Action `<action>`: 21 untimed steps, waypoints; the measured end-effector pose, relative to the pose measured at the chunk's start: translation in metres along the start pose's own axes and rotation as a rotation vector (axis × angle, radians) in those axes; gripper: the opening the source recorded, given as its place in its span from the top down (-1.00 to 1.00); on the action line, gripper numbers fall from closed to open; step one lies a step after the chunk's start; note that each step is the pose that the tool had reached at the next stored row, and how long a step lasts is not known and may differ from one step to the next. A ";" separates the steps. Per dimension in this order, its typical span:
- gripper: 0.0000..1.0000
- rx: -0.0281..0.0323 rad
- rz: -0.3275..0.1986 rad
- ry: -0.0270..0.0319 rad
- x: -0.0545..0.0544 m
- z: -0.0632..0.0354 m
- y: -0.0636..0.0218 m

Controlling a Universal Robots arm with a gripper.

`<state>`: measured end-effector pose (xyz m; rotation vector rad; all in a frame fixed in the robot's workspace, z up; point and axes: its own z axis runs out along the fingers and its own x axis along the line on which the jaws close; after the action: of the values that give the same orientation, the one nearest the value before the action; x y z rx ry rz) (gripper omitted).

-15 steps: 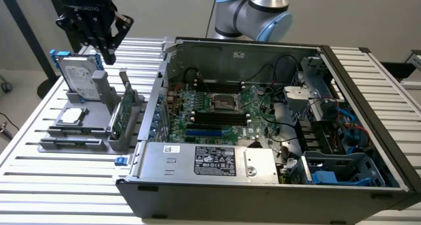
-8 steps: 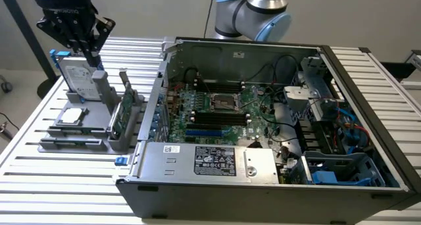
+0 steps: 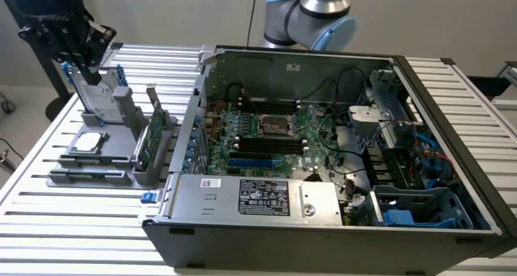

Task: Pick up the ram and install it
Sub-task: 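Reach for the ram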

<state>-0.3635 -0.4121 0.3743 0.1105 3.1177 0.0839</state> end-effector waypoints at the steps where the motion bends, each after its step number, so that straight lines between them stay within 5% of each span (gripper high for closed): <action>1: 0.79 0.0001 0.000 0.0000 0.005 0.0006 -0.0007; 9: 0.79 0.0022 0.000 -0.0002 0.038 0.0056 -0.0053; 17: 0.79 0.0023 -0.005 0.0007 0.038 0.0064 -0.0259; 21: 0.79 0.0040 -0.020 0.0055 0.038 0.0095 -0.0290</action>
<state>-0.4028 -0.4377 0.3626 0.0797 3.1239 0.0777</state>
